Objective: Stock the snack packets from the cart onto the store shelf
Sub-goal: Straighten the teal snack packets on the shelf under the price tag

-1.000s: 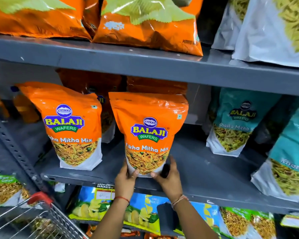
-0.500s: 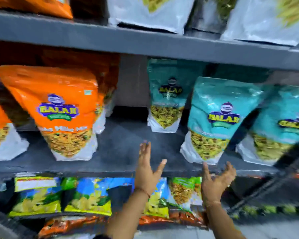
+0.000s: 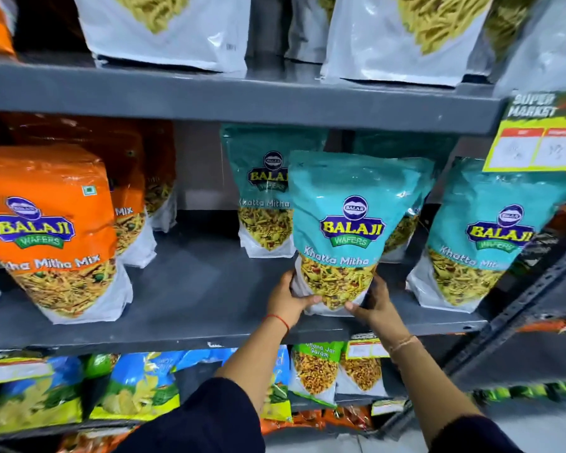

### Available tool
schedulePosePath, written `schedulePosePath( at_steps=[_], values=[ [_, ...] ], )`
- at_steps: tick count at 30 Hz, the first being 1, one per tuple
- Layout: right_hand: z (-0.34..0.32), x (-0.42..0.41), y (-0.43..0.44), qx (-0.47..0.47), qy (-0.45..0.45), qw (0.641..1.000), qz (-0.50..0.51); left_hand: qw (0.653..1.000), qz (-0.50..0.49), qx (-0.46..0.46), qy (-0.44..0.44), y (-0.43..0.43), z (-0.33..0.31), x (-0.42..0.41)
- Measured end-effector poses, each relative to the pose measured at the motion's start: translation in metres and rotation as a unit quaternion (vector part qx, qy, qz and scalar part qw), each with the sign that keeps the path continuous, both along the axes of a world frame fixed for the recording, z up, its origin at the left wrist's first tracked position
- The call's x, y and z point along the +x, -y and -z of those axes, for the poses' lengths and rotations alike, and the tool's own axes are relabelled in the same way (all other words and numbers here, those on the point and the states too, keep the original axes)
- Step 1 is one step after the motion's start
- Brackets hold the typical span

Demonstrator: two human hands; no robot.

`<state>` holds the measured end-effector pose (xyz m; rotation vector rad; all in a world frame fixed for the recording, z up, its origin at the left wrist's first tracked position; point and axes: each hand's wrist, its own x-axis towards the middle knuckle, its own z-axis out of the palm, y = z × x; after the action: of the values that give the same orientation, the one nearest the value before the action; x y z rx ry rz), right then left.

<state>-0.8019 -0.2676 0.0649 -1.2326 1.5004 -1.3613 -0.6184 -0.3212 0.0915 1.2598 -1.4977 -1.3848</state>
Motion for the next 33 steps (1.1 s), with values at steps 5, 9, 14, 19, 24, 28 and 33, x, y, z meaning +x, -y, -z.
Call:
schedulePosePath(
  at_steps=[5, 9, 14, 19, 24, 28, 33],
  values=[
    [0.003, 0.035, 0.013, 0.002, -0.023, 1.0, -0.001, 0.999, -0.046, -0.01, 0.008, 0.004, 0.005, 0.036],
    [0.003, 0.067, 0.021, -0.002, -0.049, 0.999, -0.004, 0.997, -0.07, -0.016, 0.016, 0.008, 0.005, 0.066],
    [0.001, 0.089, 0.023, 0.002, -0.056, 0.998, -0.001, 0.996, -0.082, -0.024, 0.014, 0.009, 0.005, 0.086],
    [-0.001, 0.094, 0.021, 0.009, -0.043, 0.999, -0.001, 0.996, -0.09, -0.022, 0.0, 0.009, 0.008, 0.088],
    [0.0, 0.1, 0.022, 0.01, -0.046, 0.999, 0.012, 0.993, -0.113, -0.004, -0.014, 0.009, 0.014, 0.091],
    [-0.002, 0.102, 0.021, 0.013, -0.052, 0.999, 0.012, 0.994, -0.105, 0.002, -0.013, 0.01, 0.015, 0.092],
    [0.002, 0.096, -0.008, -0.014, -0.02, 0.997, 0.075, 0.975, -0.153, -0.116, 0.112, -0.015, 0.016, 0.092]
  ],
)
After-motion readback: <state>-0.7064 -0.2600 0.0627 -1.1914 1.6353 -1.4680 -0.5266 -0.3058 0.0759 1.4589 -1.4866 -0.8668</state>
